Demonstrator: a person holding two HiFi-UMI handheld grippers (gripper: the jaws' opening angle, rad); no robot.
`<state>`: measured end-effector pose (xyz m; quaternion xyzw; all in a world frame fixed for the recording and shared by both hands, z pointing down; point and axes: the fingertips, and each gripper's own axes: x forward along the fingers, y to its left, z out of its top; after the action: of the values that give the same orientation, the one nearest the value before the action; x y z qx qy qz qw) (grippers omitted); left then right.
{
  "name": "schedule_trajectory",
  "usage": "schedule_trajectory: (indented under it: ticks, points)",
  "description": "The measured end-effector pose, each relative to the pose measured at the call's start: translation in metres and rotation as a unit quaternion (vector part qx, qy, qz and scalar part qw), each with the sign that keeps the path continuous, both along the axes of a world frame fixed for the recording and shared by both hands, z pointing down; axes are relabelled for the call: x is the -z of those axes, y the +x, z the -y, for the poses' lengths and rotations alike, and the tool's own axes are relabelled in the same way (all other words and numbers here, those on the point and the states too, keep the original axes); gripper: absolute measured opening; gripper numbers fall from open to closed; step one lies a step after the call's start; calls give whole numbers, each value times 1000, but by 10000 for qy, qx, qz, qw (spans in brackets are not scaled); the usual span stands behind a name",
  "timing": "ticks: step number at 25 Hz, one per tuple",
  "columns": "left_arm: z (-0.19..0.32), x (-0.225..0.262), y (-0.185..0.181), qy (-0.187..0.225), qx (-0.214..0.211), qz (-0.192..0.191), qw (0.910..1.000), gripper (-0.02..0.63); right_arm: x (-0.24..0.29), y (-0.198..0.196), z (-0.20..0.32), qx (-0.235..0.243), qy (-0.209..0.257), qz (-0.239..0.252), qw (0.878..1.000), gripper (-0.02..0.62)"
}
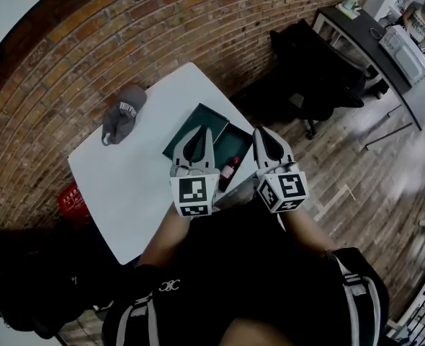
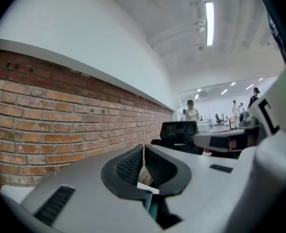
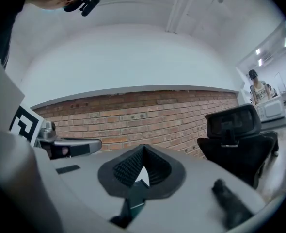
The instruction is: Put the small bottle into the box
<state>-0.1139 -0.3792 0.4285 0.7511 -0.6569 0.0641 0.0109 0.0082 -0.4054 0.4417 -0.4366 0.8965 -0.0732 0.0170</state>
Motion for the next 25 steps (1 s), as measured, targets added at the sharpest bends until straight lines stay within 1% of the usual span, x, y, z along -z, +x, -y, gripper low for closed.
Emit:
schedule_trajectory:
  ticks: [1, 3, 12, 17, 25]
  points:
    - [-3, 3, -1, 64, 17, -24, 10000, 23, 2, -1, -1, -5, 31, 7, 10000, 26]
    - [-6, 4, -4, 65, 60, -59, 9999, 23, 4, -2, -3, 18, 70, -9, 10000, 26]
    - [-19, -18, -26, -386, 393, 77, 9984, 23, -3, -17, -7, 126, 17, -68, 9999, 26]
    - [-24, -15, -33, -300, 510, 36, 9982, 23, -8, -28, -7, 255, -46, -128, 9996, 26]
    - [-18, -19, -33, -345, 462, 76, 9983, 23, -10, -34, 2, 283, -58, -170, 9994, 26]
